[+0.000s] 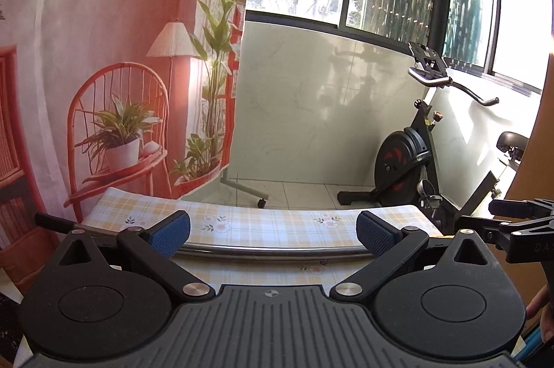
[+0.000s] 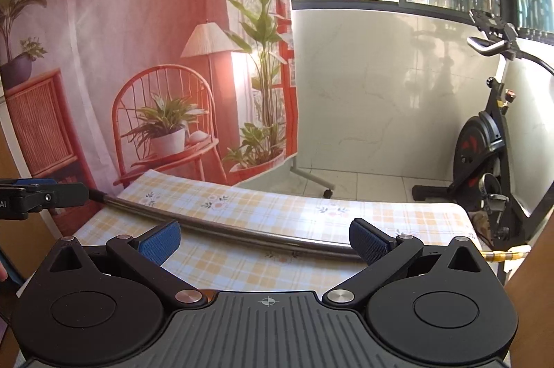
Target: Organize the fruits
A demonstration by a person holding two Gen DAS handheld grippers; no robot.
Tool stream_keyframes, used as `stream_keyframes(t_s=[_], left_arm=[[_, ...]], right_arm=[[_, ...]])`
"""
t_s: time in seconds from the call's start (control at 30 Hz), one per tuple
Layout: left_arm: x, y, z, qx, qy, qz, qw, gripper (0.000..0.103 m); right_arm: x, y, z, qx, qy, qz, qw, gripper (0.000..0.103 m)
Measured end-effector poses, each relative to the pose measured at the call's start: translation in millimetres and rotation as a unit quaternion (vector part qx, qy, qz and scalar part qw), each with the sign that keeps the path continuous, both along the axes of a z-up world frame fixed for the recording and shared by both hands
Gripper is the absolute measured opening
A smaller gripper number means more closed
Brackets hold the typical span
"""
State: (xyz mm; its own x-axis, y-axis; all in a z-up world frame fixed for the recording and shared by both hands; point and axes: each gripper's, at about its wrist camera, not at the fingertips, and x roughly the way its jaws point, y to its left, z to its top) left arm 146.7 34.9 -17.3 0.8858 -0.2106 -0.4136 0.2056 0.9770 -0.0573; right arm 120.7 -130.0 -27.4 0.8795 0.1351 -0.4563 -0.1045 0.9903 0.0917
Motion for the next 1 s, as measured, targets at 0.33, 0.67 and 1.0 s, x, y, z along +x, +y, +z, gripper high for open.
stream_keyframes(t_s=[0.33, 0.67, 1.0], left_arm=[[-8.6, -19.1, 22.8, 0.012, -0.027, 0.001, 0.9996, 0.103], [-13.1, -18.1, 21.6, 0.007, -0.034, -0.006, 0.9994, 0.103], [-8.8, -12.0, 21.0, -0.004, -0.029, -0.007, 0.9996, 0.103]], right_arm=[[-17.4, -21.8, 25.9, 0.02, -0.034, -0.039, 0.998, 0.103], [-24.6, -26.6, 28.8, 0.023, -0.041, -0.057, 0.997, 0.103], [-26.8, -26.6, 29.2, 0.022, -0.041, -0.062, 0.997, 0.103]])
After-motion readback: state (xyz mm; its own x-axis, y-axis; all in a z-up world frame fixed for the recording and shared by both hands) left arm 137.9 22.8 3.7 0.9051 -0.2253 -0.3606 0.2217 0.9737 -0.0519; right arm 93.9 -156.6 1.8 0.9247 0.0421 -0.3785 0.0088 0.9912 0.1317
